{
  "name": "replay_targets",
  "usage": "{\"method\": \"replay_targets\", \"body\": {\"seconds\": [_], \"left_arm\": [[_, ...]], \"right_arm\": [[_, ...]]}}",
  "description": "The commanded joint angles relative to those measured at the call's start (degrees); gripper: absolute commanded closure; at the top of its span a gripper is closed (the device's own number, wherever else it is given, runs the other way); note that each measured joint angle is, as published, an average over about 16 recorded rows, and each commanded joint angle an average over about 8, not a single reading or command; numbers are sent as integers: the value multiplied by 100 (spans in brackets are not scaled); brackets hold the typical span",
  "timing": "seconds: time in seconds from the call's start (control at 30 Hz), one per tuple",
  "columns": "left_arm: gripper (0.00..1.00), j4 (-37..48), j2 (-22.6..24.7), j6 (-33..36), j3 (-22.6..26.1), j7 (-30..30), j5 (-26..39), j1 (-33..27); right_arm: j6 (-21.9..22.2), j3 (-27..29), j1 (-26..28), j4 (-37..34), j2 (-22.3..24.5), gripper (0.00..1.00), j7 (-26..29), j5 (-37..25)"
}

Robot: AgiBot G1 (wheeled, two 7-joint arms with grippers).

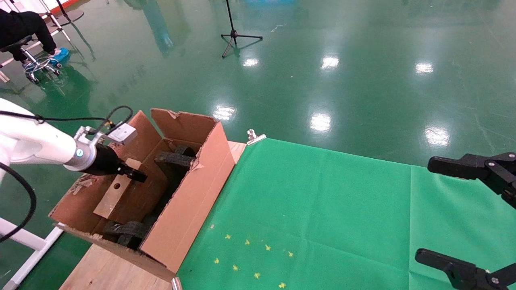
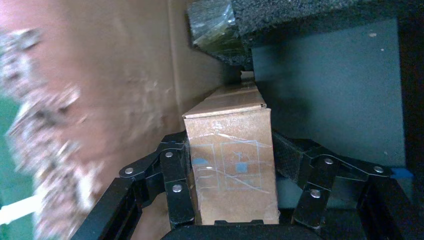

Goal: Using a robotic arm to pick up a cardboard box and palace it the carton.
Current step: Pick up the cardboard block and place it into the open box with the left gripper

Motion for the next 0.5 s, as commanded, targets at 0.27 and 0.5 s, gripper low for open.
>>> {"method": "replay_targets", "body": {"seconds": [0.27, 0.5], "left_arm": [[0, -16, 59, -121, -13, -92, -11, 135], [0, -18, 47, -105, -9, -69, -10, 119]], "right_arm": [[1, 0, -1, -1, 1, 0, 0, 1], [1, 0, -1, -1, 0, 0, 0, 0]]}}
